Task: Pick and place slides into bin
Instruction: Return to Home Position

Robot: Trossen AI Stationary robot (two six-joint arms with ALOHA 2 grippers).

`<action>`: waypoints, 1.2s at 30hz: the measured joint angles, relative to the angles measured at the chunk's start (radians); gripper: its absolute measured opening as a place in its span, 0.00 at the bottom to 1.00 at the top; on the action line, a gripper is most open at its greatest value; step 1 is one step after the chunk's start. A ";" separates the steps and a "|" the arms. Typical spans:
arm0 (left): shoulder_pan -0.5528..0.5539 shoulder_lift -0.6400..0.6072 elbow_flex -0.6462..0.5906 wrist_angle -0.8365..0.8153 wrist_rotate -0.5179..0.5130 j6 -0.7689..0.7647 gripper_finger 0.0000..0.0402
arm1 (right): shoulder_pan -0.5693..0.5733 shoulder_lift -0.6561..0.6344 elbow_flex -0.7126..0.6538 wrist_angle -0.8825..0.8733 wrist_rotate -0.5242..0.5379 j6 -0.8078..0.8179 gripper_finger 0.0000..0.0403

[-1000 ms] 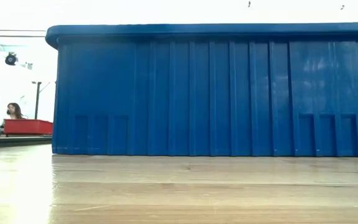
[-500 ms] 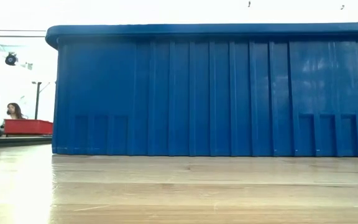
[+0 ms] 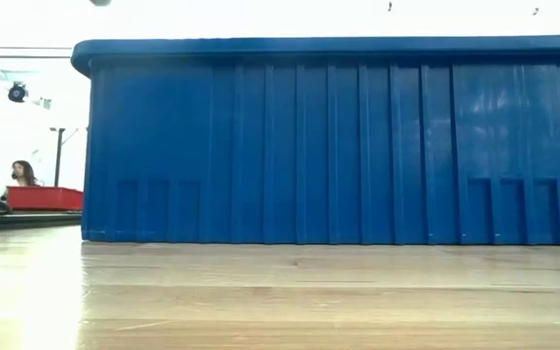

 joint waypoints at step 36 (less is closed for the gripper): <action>0.000 -0.481 -0.632 0.390 -0.078 -0.096 0.00 | 0.003 0.010 -0.042 0.074 -0.082 0.019 0.02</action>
